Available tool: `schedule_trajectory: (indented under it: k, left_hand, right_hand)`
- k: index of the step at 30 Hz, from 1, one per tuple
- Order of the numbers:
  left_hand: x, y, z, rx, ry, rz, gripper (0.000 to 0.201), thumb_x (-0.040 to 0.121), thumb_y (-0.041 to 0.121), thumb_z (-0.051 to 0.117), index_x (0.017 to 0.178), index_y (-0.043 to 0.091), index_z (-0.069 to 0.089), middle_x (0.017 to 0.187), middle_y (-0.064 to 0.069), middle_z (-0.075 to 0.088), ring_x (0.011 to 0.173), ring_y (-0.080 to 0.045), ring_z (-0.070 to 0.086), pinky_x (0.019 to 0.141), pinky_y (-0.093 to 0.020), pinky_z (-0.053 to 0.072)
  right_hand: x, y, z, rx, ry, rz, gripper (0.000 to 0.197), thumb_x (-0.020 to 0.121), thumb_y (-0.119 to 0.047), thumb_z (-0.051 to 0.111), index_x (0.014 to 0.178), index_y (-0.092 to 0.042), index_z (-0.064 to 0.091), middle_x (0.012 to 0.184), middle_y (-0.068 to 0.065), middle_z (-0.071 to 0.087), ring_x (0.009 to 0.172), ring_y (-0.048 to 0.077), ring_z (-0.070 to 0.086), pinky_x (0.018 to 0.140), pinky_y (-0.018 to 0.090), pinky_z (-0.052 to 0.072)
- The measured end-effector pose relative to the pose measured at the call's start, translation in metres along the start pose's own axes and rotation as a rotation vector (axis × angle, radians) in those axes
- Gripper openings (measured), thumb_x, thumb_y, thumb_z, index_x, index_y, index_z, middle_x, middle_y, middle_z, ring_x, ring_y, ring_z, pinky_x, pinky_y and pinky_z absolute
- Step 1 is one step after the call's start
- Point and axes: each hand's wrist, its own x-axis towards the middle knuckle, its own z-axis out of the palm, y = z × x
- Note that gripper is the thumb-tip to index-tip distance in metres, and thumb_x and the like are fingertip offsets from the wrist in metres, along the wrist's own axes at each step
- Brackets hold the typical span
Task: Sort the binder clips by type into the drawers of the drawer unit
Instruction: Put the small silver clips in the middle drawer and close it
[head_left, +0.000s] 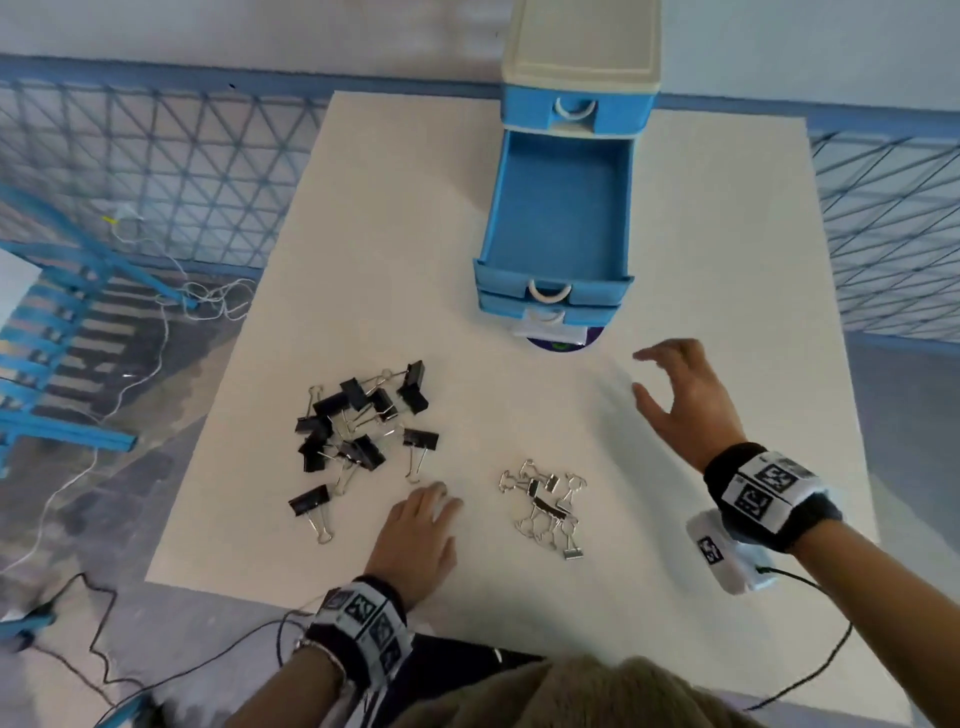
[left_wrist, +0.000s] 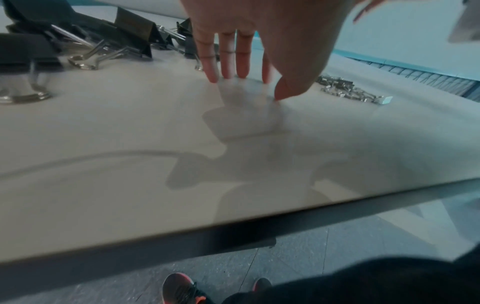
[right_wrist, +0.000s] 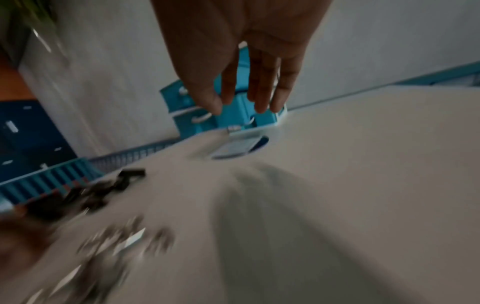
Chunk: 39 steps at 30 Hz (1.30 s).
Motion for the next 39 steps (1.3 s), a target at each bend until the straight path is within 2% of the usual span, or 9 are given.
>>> schedule_trajectory:
  k: [3,8,12,14,17,23,28,35,39]
  left_hand:
    - [0.006,0.01,-0.004,-0.067,-0.058,0.022,0.039,0.061,0.014,0.069,0.097,0.014,0.054,0.101,-0.012,0.063,0.092,-0.027,0.061,0.062,-0.034,0.055]
    - [0.022,0.031,-0.009,-0.108,-0.093,0.057,0.048,0.063,0.0,0.067,0.106,0.011,0.05,0.107,-0.017,0.058,0.083,-0.031,0.061,0.054,-0.034,0.051]
    - [0.041,0.051,-0.011,-0.101,-0.134,0.054,0.058,0.086,0.002,0.048,0.139,0.015,0.028,0.147,-0.018,0.027,0.117,-0.031,0.046,0.086,-0.038,0.048]
    - [0.053,0.058,-0.012,-0.038,-0.177,0.098,0.065,0.089,-0.001,0.043,0.144,0.02,0.015,0.154,-0.012,0.012,0.13,-0.027,0.033,0.099,-0.037,0.041]
    - [0.067,0.066,-0.012,0.099,-0.234,0.241,0.071,0.087,-0.001,0.044,0.145,0.02,0.008,0.155,-0.01,0.007,0.136,-0.026,0.023,0.105,-0.036,0.035]
    - [0.076,0.068,-0.009,0.24,-0.301,0.392,0.069,0.086,-0.004,0.044,0.144,0.019,0.014,0.153,-0.01,0.015,0.133,-0.029,0.025,0.095,-0.037,0.042]
    - [0.073,0.071,-0.016,0.177,-0.274,0.275,0.054,0.086,-0.006,0.039,0.135,0.015,0.03,0.146,-0.008,0.027,0.128,-0.026,0.031,0.072,-0.03,0.044]
    - [0.077,0.073,-0.008,0.075,-0.176,0.094,0.033,0.085,0.003,0.048,0.117,0.009,0.045,0.123,-0.015,0.041,0.11,-0.027,0.042,0.06,-0.026,0.039]
    - [0.08,0.073,-0.007,-0.079,-0.12,0.026,0.029,0.082,0.0,0.049,0.111,0.008,0.05,0.114,-0.014,0.044,0.104,-0.026,0.046,0.063,-0.026,0.042]
  right_hand:
    - [-0.048,0.001,0.027,-0.027,-0.233,0.01,0.019,0.083,-0.014,0.064,0.102,-0.01,0.064,0.107,0.015,0.058,0.081,0.033,0.065,0.07,0.041,0.057]
    - [-0.096,-0.017,0.047,-0.08,-0.402,0.082,0.042,0.082,-0.039,0.063,0.115,-0.015,0.057,0.118,0.01,0.056,0.098,0.028,0.061,0.076,0.034,0.05]
    - [-0.112,-0.032,0.06,-0.151,-0.485,0.139,0.067,0.074,-0.052,0.066,0.129,-0.021,0.042,0.123,0.008,0.048,0.107,0.027,0.055,0.082,0.037,0.049]
    - [-0.116,-0.036,0.066,-0.144,-0.485,0.169,0.073,0.071,-0.051,0.07,0.131,-0.021,0.04,0.122,0.009,0.047,0.108,0.028,0.053,0.082,0.039,0.049]
    - [-0.12,-0.038,0.072,-0.134,-0.474,0.203,0.073,0.071,-0.044,0.072,0.131,-0.018,0.04,0.122,0.011,0.047,0.107,0.029,0.051,0.081,0.04,0.049]
    - [-0.122,-0.033,0.068,-0.132,-0.459,0.235,0.049,0.084,-0.028,0.064,0.127,-0.016,0.045,0.12,0.012,0.047,0.106,0.029,0.053,0.081,0.039,0.05]
    - [-0.114,-0.03,0.064,-0.112,-0.421,0.282,0.032,0.089,-0.017,0.055,0.12,-0.01,0.05,0.116,0.014,0.049,0.105,0.03,0.053,0.078,0.036,0.048]
    - [-0.106,-0.033,0.068,-0.112,-0.384,0.369,0.02,0.089,-0.007,0.046,0.105,-0.001,0.056,0.109,0.018,0.053,0.1,0.034,0.054,0.076,0.037,0.048]
    - [-0.106,-0.034,0.067,-0.056,-0.361,0.401,0.021,0.086,-0.006,0.051,0.104,0.001,0.059,0.109,0.02,0.051,0.094,0.037,0.058,0.073,0.036,0.047]
